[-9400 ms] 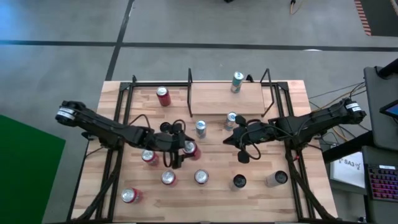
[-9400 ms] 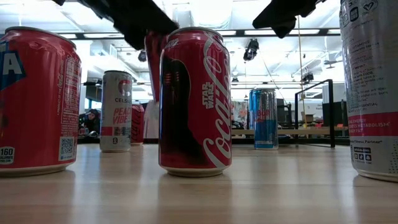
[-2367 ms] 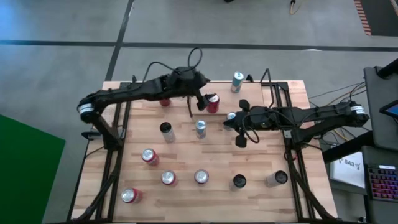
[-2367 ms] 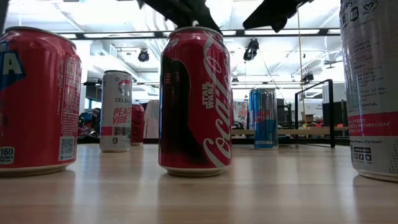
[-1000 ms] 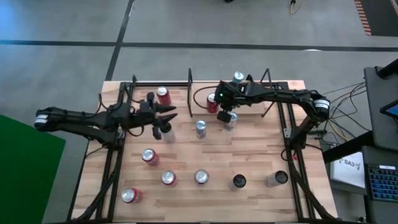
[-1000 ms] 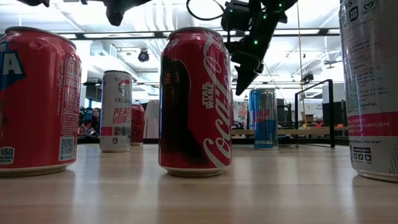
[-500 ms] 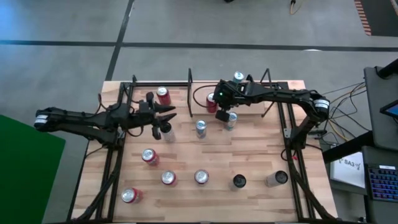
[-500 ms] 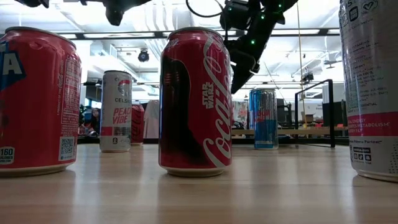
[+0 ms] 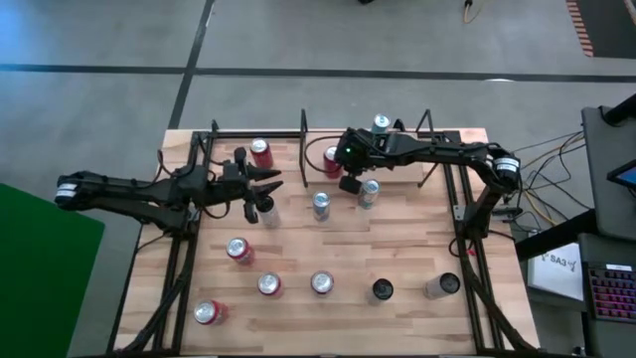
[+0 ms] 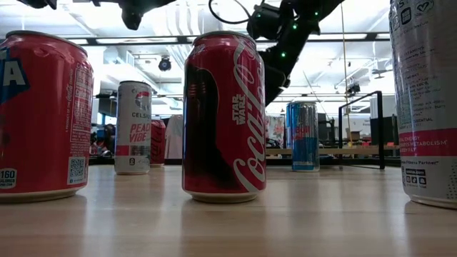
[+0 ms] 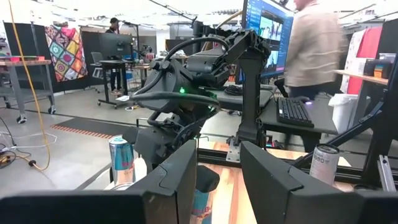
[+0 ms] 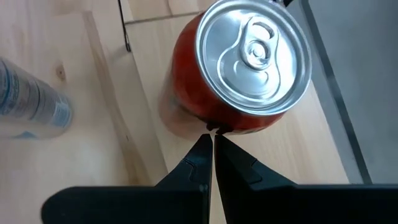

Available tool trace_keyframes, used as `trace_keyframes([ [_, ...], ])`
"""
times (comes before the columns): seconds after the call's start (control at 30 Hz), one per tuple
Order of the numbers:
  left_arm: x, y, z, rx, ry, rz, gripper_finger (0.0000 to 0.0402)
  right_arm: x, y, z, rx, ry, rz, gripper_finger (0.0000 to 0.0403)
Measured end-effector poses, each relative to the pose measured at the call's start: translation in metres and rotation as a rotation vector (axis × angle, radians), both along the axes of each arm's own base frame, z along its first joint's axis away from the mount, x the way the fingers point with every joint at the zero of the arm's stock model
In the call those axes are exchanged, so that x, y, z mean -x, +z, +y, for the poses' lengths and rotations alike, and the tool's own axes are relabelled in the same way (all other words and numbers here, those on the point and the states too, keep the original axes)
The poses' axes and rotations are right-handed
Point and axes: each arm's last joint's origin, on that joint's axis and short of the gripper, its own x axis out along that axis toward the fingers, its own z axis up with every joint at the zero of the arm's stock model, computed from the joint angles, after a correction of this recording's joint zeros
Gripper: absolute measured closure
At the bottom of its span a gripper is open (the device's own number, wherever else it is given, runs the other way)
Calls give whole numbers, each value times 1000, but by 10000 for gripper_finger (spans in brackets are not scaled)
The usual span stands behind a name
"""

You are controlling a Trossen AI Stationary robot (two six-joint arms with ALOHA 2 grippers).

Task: Place canned beverage on shelf
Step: Put the red and black soda can on the shelf

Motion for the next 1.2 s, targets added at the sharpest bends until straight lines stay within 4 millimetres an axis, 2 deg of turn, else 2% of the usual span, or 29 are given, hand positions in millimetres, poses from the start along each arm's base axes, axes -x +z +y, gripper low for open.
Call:
trace_keyframes([
  [0.3, 0, 0, 0, 0, 0, -5, 293, -3, 2, -1, 14, 18, -32, 394],
  [0.47, 0, 0, 0, 0, 0, -5, 293, -4, 1, 3, -106, 94, -65, 394],
  [0.8, -2, -1, 0, 0, 0, -2, 293, -6, 6, -5, -59, 82, -127, 394],
  [1.2, -5, -1, 0, -4, 2, -11, 293, -14, -1, -12, 5, 111, -137, 394],
])
